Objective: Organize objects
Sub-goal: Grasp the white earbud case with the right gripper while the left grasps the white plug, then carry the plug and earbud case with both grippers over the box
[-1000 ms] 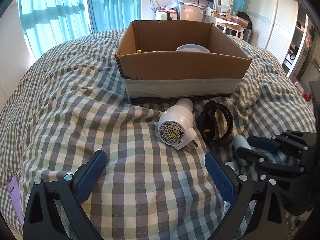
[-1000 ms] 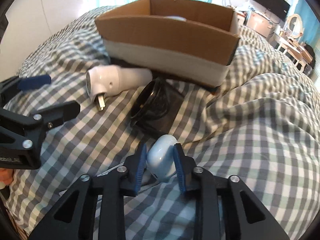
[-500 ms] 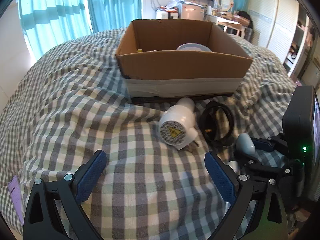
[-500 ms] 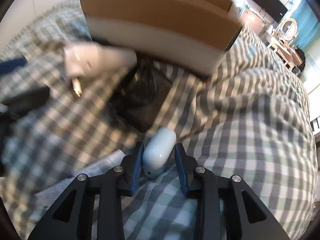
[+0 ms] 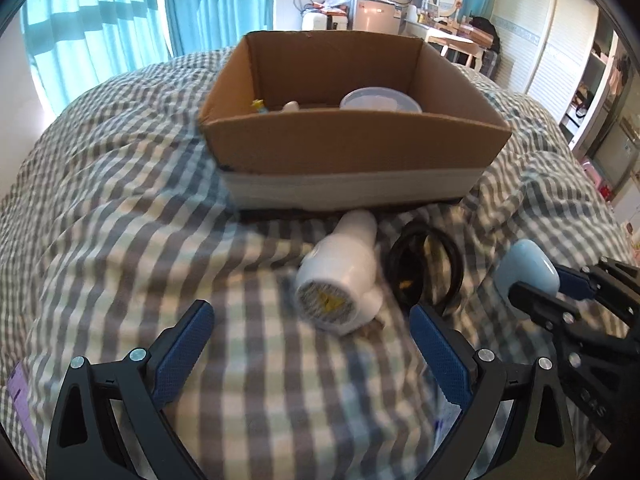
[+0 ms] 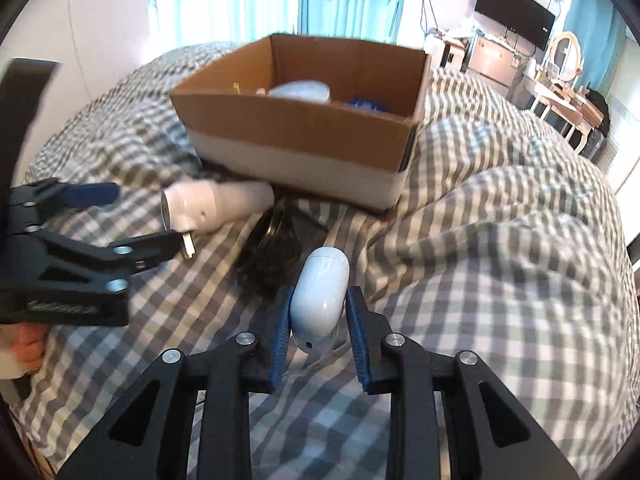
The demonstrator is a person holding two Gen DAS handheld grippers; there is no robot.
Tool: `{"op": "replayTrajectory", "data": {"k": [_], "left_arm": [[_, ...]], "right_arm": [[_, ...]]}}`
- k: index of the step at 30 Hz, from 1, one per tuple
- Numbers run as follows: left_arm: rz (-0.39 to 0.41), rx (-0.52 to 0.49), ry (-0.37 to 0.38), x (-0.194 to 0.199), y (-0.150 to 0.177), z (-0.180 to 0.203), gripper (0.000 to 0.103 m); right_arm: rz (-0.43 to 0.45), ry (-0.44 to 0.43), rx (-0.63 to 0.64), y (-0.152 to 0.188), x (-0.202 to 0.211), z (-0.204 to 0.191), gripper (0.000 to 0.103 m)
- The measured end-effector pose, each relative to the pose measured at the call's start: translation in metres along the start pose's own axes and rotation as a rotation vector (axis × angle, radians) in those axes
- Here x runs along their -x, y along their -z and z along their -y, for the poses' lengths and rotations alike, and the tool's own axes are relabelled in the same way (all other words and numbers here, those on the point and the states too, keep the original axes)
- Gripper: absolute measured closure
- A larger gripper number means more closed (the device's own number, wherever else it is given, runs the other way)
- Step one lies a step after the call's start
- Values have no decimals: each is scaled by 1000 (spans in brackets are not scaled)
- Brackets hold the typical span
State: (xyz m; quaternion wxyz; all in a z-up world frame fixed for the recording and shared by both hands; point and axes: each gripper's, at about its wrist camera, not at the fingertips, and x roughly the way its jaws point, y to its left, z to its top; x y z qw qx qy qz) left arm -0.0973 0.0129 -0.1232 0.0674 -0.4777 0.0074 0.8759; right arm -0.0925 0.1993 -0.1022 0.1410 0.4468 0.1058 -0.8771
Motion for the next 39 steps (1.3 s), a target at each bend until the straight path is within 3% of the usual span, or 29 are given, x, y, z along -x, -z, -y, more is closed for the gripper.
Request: {"op": "replayTrajectory", "data": {"k": [1, 6, 12, 21, 23, 25, 30, 39], "left_arm": [[-2, -7, 2, -3, -4, 3, 5], [-41, -46, 4, -22, -14, 14, 34], [-87, -74, -12, -41, -19, 21, 53], [-36, -45, -16, -16, -8, 16, 53], [-14, -24, -19, -5, -3, 12, 53], [8, -6, -24, 5, -1, 6, 53], [43, 16, -46, 21, 3, -5, 53], [44, 36, -15, 19, 2, -11, 53]], "right_arm": [[4, -1, -3, -1, 1, 2, 77], [3, -44, -61, 7, 0, 16, 78], [7, -62, -64, 10, -1, 14, 82], [-39, -94, -35, 14, -12, 9, 81], [-61, -112, -14, 13, -19, 4, 60], [-81, -109, -2, 11, -27, 0, 50], [-166, -100, 28, 2, -56, -10, 49], [-242, -41, 41, -1, -79, -12, 48]]}}
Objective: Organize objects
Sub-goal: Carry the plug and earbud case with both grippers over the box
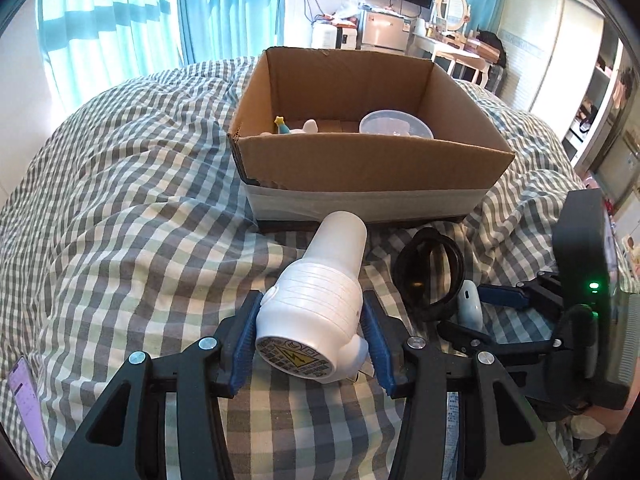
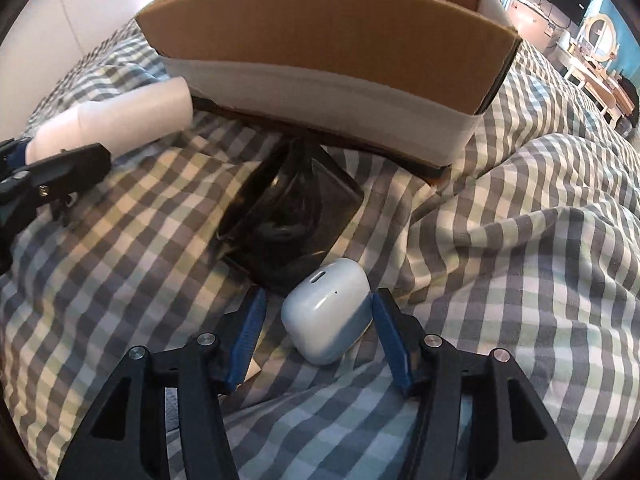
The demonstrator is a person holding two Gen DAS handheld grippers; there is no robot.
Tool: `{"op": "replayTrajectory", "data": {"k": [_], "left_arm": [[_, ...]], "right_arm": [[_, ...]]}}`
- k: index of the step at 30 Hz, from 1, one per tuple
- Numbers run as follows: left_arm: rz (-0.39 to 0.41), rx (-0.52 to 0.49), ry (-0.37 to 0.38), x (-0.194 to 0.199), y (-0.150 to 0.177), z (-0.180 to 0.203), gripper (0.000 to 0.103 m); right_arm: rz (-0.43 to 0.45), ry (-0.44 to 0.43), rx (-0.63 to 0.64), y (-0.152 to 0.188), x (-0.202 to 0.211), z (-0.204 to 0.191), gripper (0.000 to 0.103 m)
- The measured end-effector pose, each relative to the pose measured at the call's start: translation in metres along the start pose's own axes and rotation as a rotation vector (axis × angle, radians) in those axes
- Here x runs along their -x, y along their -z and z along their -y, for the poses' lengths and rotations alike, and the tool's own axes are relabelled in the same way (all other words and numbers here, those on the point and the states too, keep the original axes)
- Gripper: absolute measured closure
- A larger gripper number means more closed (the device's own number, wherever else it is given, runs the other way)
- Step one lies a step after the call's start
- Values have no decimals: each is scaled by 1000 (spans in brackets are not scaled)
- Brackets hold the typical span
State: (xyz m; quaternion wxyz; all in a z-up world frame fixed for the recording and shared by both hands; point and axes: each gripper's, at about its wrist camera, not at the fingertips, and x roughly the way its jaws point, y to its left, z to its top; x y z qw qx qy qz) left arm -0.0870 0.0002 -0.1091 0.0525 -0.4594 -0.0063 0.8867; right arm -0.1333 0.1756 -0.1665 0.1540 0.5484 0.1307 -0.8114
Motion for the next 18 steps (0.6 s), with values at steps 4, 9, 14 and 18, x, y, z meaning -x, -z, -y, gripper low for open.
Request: {"op": "replayTrajectory", "data": {"k": [4, 9, 14, 18], "left_arm": [[9, -1, 6, 3, 1, 0, 53], [19, 1, 6, 8, 3, -1, 53], [35, 4, 8, 16, 2, -1, 53], [56, 7, 11, 27, 0, 1, 53]], "right_arm": [[19, 52, 19, 3, 3, -5, 53], [85, 68, 27, 8, 22, -8, 53], [148, 59, 15, 12, 48, -6, 53], [180, 69, 33, 13, 69, -7, 53]]}}
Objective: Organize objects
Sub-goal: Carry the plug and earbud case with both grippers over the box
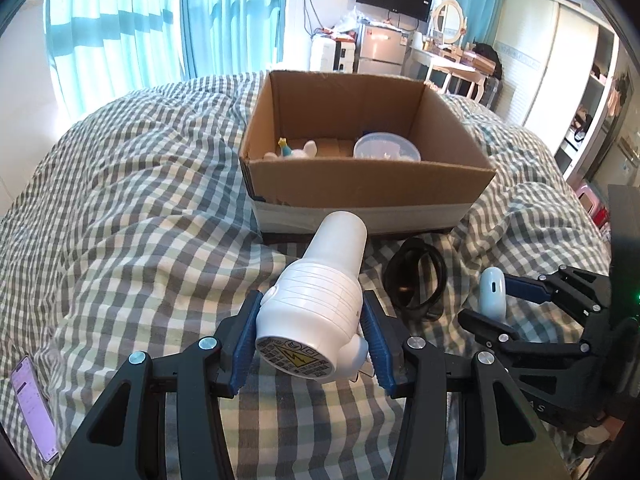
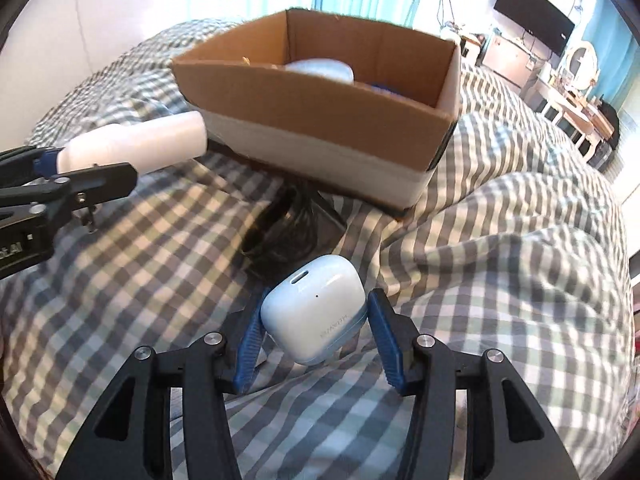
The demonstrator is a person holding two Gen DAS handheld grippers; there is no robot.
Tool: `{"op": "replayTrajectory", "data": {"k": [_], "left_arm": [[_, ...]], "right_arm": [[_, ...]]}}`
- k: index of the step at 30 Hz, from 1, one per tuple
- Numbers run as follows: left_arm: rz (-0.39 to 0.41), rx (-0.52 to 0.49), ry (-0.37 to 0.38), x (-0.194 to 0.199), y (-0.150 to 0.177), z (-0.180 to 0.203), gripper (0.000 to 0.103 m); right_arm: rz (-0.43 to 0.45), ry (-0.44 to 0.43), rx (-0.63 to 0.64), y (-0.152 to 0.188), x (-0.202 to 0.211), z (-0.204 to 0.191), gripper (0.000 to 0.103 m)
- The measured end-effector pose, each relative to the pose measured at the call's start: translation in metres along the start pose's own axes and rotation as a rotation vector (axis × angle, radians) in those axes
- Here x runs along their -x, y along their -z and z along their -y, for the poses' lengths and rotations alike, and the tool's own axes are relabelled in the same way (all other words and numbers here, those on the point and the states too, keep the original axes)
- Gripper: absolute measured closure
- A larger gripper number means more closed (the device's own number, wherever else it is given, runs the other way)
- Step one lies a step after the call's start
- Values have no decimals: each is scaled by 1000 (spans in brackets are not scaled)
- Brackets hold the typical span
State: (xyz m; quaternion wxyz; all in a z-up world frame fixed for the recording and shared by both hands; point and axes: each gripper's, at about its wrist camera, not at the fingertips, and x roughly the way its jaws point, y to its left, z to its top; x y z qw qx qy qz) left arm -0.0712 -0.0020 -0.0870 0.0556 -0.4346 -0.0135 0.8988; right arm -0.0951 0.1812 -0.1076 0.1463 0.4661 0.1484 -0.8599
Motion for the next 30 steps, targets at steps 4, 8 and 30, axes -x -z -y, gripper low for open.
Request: {"op": "replayTrajectory", "data": {"k": [4, 8, 30], "left_arm": [[29, -7, 9, 15, -2, 4, 53], [53, -9, 20, 28, -9, 5, 53], [213, -65, -45, 56, -120, 4, 53]], "right_arm": [[54, 2, 4, -4, 22, -14, 53], [110, 8, 9, -13, 50, -13, 53], [298, 4, 51, -130, 114, 7, 53]]}}
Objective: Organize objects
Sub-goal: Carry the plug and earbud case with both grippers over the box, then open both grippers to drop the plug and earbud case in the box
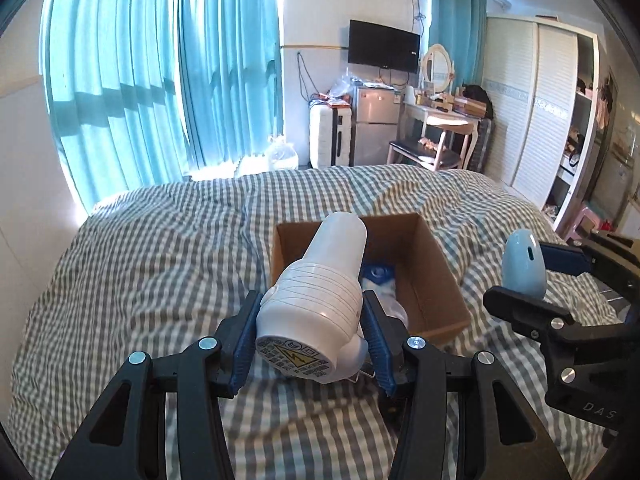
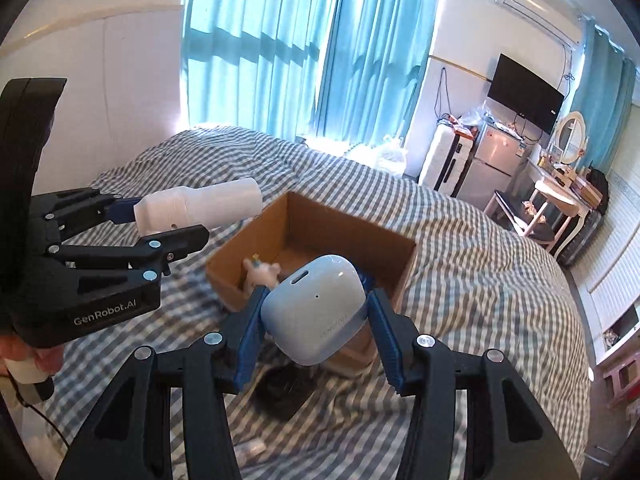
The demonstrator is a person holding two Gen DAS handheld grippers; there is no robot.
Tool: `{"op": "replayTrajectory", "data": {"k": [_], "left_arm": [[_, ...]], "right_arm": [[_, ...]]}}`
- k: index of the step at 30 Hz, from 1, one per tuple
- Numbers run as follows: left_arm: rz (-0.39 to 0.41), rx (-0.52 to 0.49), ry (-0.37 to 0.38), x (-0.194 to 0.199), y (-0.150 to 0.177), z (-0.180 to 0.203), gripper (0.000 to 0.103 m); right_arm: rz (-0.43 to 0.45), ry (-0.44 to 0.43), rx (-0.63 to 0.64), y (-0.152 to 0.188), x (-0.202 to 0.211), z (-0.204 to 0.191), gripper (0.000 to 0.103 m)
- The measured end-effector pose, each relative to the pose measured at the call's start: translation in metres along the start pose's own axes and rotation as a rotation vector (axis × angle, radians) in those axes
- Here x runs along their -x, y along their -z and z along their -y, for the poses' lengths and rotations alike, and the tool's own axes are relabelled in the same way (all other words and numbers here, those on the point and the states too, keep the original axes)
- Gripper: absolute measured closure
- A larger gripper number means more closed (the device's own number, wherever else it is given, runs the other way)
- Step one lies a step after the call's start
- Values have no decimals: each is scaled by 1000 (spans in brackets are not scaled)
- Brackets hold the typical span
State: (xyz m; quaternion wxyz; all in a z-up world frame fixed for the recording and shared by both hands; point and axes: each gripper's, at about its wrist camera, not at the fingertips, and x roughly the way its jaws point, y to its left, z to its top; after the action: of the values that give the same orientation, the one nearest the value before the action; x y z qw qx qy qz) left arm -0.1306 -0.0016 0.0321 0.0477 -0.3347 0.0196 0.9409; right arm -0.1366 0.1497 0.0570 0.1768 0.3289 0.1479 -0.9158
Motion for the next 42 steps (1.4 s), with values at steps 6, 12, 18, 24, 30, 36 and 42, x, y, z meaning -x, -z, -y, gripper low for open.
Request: {"op": "replayTrajectory", "data": {"k": [6, 12, 18, 24, 30, 36, 42], "left_arm": [[-30, -29, -22, -38, -22, 1, 53], [-79, -17, -12, -94, -32, -4, 53], [-121, -7, 22, -142, -30, -2, 53], [-144, -88, 15, -175, -24, 10, 53], [-179, -104, 17, -190, -17, 7, 53], [-210, -89, 18, -197, -10, 7, 53], [-202, -87, 10, -196, -6, 7, 51]], "right_arm": [[-3, -12, -13, -25, -31, 20, 53], [-24, -17, -46, -32, -81, 43, 53], [-59, -32, -34, -29, -129, 54, 53], [-100, -51, 15, -22, -162, 58, 53], [-126, -36, 37, -18, -179, 63, 53], [-116, -54, 44, -12, -178, 56, 53], [-101, -51, 21, -13, -172, 59, 52]]}}
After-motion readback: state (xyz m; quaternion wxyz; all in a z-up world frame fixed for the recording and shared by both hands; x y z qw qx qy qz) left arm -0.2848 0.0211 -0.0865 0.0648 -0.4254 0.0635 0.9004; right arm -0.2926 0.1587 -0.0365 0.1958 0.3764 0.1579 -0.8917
